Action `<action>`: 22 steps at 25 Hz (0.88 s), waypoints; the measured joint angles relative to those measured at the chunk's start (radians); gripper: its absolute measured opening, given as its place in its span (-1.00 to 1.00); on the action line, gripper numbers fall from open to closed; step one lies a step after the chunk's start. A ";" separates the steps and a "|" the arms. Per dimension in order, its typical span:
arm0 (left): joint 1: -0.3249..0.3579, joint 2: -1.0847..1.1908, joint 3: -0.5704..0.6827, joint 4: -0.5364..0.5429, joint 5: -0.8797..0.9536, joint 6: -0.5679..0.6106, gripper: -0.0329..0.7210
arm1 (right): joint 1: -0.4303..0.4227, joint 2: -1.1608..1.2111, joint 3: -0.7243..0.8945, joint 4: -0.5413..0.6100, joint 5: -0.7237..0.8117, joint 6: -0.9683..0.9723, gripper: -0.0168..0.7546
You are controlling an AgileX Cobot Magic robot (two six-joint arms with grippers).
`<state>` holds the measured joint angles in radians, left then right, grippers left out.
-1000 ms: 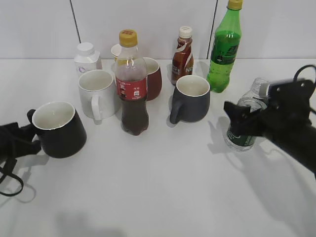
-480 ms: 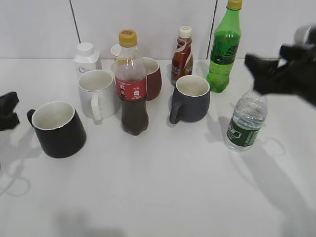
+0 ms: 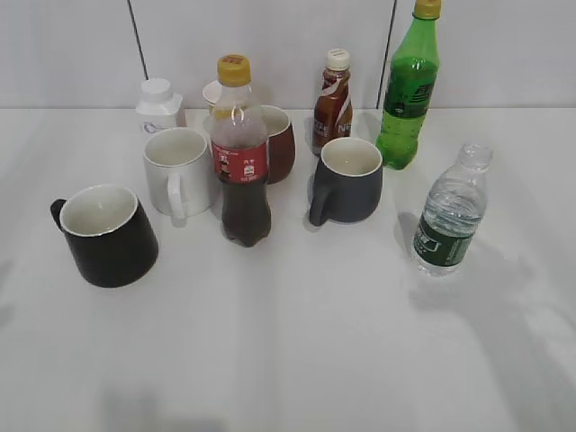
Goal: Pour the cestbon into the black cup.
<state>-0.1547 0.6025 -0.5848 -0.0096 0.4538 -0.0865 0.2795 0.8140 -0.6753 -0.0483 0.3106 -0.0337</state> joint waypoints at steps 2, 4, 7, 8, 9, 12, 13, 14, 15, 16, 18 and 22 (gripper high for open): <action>0.000 -0.121 -0.010 0.010 0.151 0.000 0.21 | 0.000 -0.131 -0.001 -0.001 0.206 0.000 0.58; 0.000 -0.242 -0.010 0.010 0.304 0.000 0.21 | 0.000 -0.226 -0.001 -0.004 0.405 0.001 0.58; 0.000 -0.388 -0.010 0.010 0.516 0.000 0.21 | 0.000 -0.368 -0.001 -0.009 0.639 0.002 0.58; 0.000 -0.423 -0.010 0.018 0.581 0.000 0.21 | 0.000 -0.416 -0.001 -0.014 0.705 0.003 0.58; 0.000 -0.463 -0.010 0.018 0.638 0.000 0.21 | 0.000 -0.462 0.000 -0.023 0.758 0.003 0.58; 0.000 -0.551 -0.008 0.053 0.732 0.000 0.21 | 0.000 -0.579 0.033 -0.075 0.860 0.004 0.58; 0.000 -0.576 -0.001 0.062 0.736 0.000 0.21 | 0.000 -0.615 0.057 -0.085 0.867 0.004 0.58; 0.000 -0.597 0.007 0.072 0.735 0.000 0.21 | 0.000 -0.642 0.084 -0.086 0.869 0.004 0.58; 0.000 -0.606 0.013 0.078 0.729 0.000 0.21 | 0.000 -0.671 0.110 -0.085 0.869 0.004 0.58; 0.000 -0.608 0.016 0.080 0.716 0.000 0.21 | 0.000 -0.671 0.110 -0.085 0.869 0.004 0.58; 0.000 -0.608 0.030 0.084 0.676 0.000 0.21 | 0.000 -0.671 0.110 -0.085 0.869 0.004 0.58; 0.000 -0.609 0.059 0.056 0.620 0.025 0.21 | 0.000 -0.671 0.110 -0.085 0.869 0.004 0.58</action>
<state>-0.1547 -0.0067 -0.5258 0.0467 1.0738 -0.0616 0.2795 0.1432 -0.5649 -0.1336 1.1795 -0.0296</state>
